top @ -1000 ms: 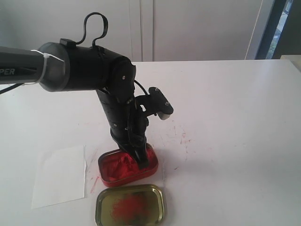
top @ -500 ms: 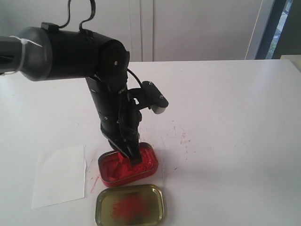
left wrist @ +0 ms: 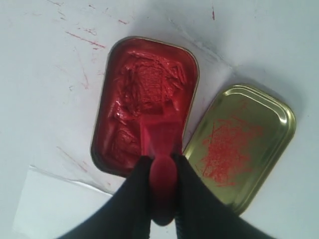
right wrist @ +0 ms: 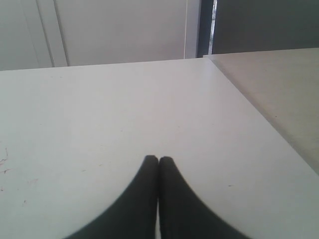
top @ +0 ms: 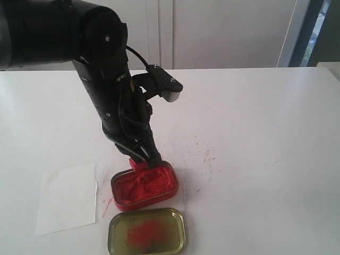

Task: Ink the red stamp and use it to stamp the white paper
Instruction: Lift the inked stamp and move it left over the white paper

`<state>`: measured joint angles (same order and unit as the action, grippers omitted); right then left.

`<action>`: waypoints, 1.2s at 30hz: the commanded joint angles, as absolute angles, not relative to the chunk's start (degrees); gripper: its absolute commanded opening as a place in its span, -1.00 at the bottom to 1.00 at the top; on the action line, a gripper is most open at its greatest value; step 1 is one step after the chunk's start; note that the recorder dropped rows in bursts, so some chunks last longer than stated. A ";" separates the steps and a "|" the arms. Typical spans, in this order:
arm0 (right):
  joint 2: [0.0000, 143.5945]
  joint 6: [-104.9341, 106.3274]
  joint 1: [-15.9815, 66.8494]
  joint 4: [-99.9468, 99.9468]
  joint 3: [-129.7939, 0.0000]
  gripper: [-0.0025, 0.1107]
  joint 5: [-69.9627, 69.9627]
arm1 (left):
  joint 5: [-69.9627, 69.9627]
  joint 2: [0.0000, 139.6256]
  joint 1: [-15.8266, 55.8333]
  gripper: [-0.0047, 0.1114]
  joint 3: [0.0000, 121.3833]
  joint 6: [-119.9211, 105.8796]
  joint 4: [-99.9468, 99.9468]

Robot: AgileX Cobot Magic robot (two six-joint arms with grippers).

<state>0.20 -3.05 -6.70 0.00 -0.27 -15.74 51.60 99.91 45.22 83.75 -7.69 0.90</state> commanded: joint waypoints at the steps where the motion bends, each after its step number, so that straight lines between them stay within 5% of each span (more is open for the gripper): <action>1: 0.00 -2.78 -6.84 0.00 0.00 -0.96 -15.09 | 54.74 97.47 45.29 -0.92 81.26 -6.84 0.00; 36: 0.00 -3.66 -6.84 0.00 0.00 -0.96 -15.00 | 54.68 59.78 41.64 -0.92 48.78 3.68 10.86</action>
